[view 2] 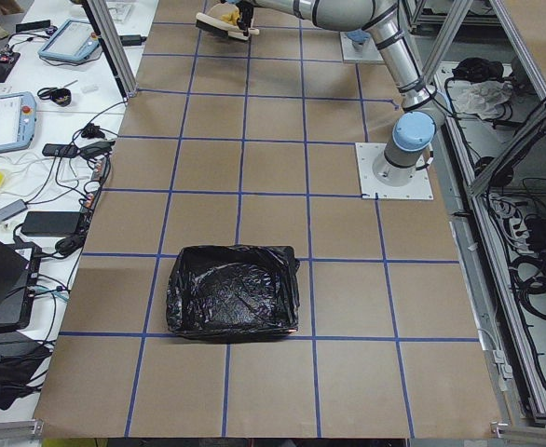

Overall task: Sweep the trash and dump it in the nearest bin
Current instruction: 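Lift the loaded dustpan with the right gripper while the left withdraws the brush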

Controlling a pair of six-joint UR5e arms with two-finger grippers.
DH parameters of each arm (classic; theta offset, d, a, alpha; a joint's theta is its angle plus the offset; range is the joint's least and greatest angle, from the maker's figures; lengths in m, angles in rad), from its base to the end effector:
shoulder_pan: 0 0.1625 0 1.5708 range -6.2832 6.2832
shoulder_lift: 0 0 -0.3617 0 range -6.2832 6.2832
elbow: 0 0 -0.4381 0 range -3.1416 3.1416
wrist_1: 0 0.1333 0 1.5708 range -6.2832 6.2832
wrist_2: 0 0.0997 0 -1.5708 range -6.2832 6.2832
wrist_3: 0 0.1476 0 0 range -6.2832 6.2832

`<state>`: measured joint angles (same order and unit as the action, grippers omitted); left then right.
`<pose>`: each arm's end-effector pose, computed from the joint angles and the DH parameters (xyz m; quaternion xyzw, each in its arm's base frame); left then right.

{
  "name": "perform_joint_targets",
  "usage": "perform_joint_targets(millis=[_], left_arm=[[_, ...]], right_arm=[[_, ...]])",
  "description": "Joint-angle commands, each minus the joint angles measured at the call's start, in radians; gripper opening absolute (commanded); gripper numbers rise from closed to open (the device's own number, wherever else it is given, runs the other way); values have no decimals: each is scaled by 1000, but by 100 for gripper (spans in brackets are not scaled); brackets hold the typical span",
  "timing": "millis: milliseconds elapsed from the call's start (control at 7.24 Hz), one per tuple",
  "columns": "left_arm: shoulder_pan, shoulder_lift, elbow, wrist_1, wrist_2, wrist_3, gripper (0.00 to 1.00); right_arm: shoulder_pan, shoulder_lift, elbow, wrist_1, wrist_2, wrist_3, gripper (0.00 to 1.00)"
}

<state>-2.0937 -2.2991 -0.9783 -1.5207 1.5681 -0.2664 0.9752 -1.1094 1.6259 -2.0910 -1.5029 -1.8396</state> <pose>-0.4961 -0.5930 0.2175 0.1277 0.9909 0.0401 0.0152 -0.2417 -0.6120 0.1231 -0.5824 0.8122 -0.0325 0.0100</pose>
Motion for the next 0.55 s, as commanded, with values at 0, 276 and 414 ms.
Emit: perform_joint_targets(millis=[0, 276, 414], left_arm=[[99, 100, -127, -27, 64, 21, 0], [156, 206, -324, 31, 61, 9, 0], [174, 266, -433, 78, 61, 12, 0]], right_arm=[[-21, -12, -3, 58, 119, 40, 8], [-70, -42, -20, 174, 278, 65, 7], [-82, -65, -24, 207, 364, 66, 7]])
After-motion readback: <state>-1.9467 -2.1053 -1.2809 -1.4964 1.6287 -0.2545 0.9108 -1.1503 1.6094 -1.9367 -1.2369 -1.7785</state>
